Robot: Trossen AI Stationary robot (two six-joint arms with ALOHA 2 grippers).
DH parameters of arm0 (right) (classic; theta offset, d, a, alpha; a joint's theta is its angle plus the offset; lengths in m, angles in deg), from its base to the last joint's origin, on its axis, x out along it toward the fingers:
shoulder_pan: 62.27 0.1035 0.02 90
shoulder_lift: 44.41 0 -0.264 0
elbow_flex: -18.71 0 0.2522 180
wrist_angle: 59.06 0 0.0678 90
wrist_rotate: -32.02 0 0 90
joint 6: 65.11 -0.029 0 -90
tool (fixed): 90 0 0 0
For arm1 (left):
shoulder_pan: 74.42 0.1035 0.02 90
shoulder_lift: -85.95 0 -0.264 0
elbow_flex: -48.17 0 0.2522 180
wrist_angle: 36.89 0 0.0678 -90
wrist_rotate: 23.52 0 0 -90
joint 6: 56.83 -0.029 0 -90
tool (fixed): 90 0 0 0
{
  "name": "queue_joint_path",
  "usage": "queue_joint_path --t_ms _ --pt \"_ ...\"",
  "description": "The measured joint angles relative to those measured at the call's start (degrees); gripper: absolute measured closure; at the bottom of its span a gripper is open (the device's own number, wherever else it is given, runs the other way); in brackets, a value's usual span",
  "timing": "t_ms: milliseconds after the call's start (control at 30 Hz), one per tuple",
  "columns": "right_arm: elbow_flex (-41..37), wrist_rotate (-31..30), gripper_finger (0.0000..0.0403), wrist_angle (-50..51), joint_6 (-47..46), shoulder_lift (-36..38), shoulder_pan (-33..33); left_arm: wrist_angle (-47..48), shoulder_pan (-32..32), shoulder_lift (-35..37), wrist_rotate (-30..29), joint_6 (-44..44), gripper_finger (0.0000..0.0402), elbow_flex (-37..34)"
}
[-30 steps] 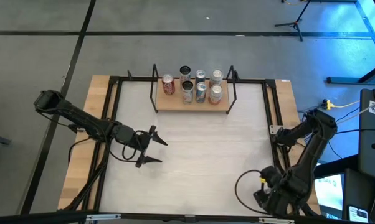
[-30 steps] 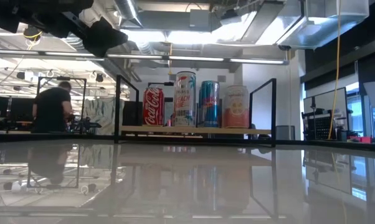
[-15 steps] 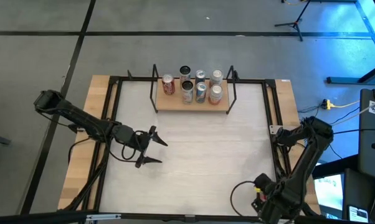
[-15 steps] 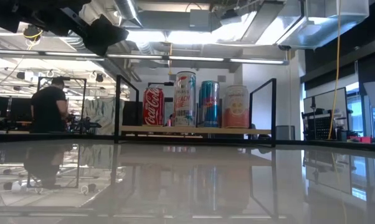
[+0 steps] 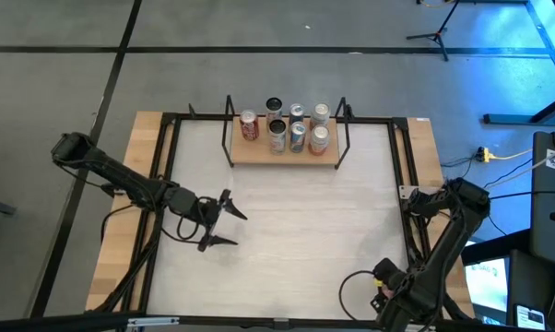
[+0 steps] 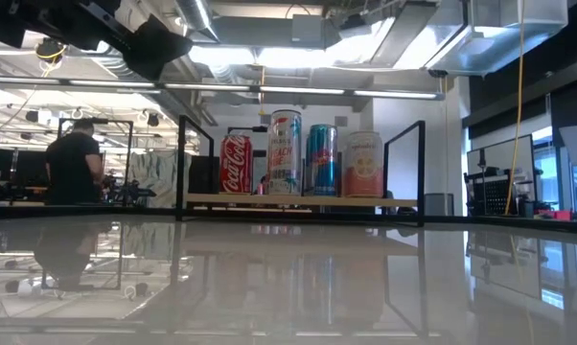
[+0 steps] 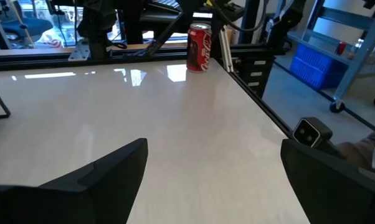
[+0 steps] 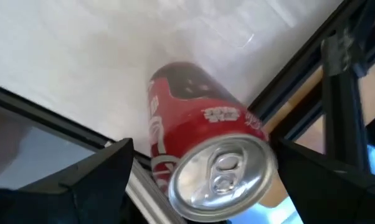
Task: Place canned beverage on shelf
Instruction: Move the red soda can to the center of the table
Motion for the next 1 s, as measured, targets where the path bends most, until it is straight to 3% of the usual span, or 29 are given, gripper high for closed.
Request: queue_joint_path --t_ms 233,467,600,800,1000 --pt "-3.16 4.31 0.0028 -3.94 -0.17 0.00 0.00 0.16 -1.17 0.00 0.00 -0.43 0.0044 0.03" --pt "-4.87 4.06 0.0116 -7.53 -0.33 0.25 -0.09 0.36 -1.18 0.02 0.00 -1.11 0.0044 0.04" --pt "-4.42 2.51 0.0118 -7.10 0.92 0.38 -1.21 0.35 -1.18 0.02 -0.17 -1.11 0.0044 0.07" --pt "-1.16 -9.06 0.0118 -6.79 10.35 0.11 -5.91 0.46 -1.18 0.02 -1.74 -1.49 0.0044 0.07" --pt "3.72 -20.24 0.0118 -6.10 26.55 0.17 -12.88 0.41 -1.18 0.02 -1.59 -1.14 0.0044 0.07"
